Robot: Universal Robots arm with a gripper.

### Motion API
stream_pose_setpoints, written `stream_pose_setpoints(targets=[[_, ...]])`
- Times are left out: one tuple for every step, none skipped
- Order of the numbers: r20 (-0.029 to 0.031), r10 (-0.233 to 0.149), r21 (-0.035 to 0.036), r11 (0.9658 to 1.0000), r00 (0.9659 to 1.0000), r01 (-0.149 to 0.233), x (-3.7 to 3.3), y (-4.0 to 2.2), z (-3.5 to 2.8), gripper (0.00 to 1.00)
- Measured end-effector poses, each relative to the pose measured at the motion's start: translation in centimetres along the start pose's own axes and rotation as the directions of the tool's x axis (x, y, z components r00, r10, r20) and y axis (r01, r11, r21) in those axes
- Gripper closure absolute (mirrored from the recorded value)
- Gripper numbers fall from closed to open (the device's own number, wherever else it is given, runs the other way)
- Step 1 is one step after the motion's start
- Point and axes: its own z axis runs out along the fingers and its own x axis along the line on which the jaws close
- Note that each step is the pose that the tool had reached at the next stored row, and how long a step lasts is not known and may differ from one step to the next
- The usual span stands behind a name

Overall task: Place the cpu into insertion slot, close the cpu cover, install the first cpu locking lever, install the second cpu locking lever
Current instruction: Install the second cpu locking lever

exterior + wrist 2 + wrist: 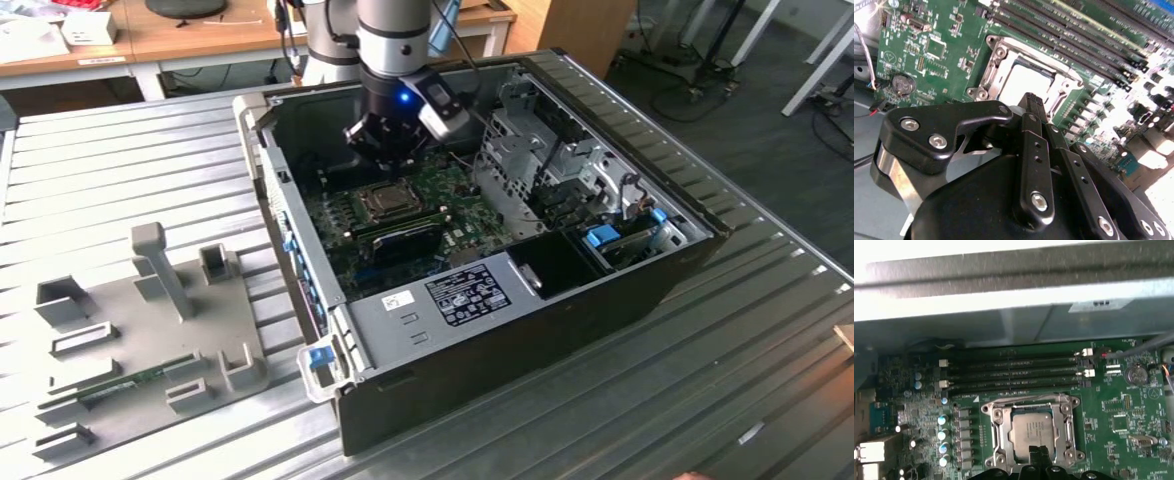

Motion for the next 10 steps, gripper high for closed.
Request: stream_pose_setpoints(targets=[[0.0001, 0.0, 0.002, 1.0, 1.0, 0.0, -0.01, -0.13, -0.01, 0.89], [0.0003, 0.0, 0.0039, 1.0, 1.0, 0.0, -0.02, -0.28, -0.01, 0.89], [0.0004, 0.0, 0.0057, 1.0, 1.0, 0.0, -0.04, -0.44, -0.01, 0.89], [0.0006, 0.0, 0.0078, 1.0, 1.0, 0.0, -0.05, -0.59, -0.01, 0.89], [0.0007, -0.001, 0.01, 0.9999, 1.0, 0.001, -0.07, -0.74, -0.02, 0.89], [0.0007, -0.001, 0.0123, 0.9999, 1.0, 0.001, -0.08, -0.88, -0.02, 0.89], [0.0008, -0.001, 0.0144, 0.9999, 1.0, 0.001, -0.09, -1.03, -0.02, 0.89], [0.0008, -0.001, 0.0166, 0.9999, 1.0, 0.001, -0.11, -1.17, -0.03, 0.89], [0.0009, -0.001, 0.0187, 0.9998, 1.0, 0.001, -0.12, -1.31, -0.03, 0.89], [0.0009, -0.001, 0.0209, 0.9998, 1.0, 0.001, -0.13, -1.46, -0.03, 0.89]])
